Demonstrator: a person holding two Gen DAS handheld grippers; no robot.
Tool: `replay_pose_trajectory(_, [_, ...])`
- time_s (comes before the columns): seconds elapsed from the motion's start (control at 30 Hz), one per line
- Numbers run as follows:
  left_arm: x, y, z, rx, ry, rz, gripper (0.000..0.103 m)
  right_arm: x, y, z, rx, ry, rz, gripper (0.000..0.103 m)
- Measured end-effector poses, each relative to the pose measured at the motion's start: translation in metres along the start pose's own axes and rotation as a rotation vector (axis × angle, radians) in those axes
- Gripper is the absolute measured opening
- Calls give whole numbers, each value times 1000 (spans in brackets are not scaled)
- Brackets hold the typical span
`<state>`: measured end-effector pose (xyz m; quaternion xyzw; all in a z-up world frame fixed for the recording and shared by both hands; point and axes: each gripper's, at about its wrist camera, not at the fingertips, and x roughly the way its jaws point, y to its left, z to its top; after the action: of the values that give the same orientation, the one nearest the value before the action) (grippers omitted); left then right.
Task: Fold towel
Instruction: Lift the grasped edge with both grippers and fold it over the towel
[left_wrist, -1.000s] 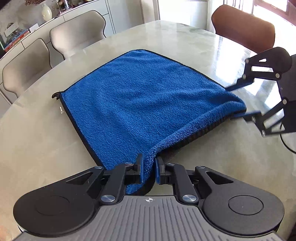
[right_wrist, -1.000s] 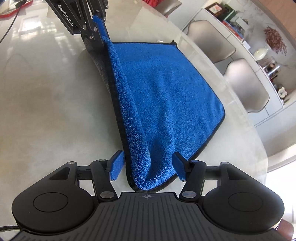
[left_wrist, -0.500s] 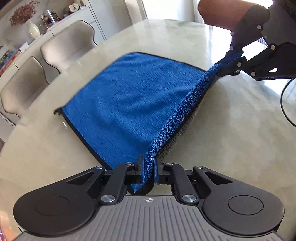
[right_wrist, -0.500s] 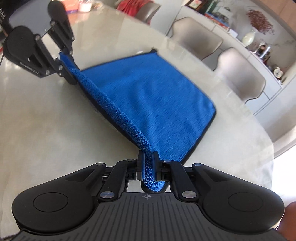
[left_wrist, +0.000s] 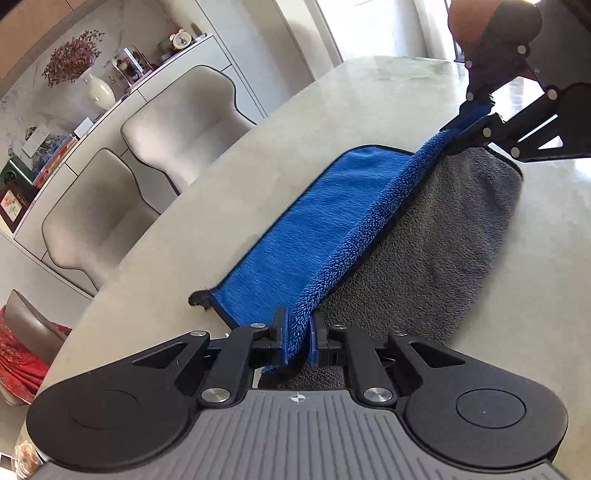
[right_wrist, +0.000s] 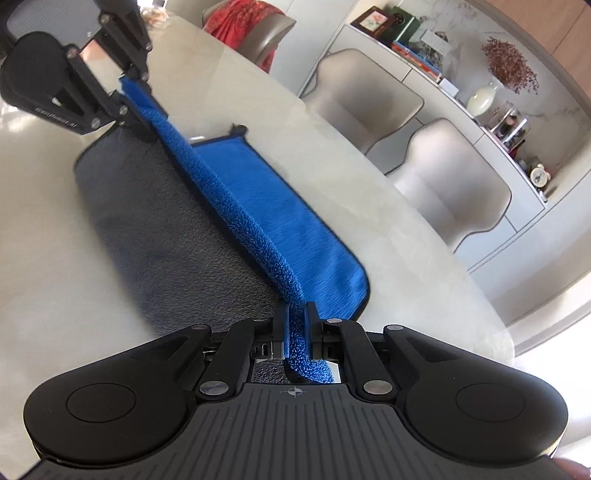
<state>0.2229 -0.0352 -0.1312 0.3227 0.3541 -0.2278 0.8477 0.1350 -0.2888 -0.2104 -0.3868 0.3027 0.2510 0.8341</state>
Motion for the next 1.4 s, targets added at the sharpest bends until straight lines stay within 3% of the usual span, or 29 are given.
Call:
replay_pose_trajectory(0.23, [42, 20, 17, -12, 28, 5, 12, 49, -19, 10, -1, 32, -13, 7])
replay_pose_trajectory(0.6, [89, 32, 11, -46, 89, -15, 12, 101, -28, 23, 12, 77, 35, 7])
replay_pose_trajectory(1.33, [115, 39, 18, -26, 103, -12, 14, 117, -31, 30, 39, 117, 38, 8])
replay_pose_trajectory(1.4, [117, 38, 18, -26, 107, -11, 19, 118, -31, 30, 43, 121, 38, 8])
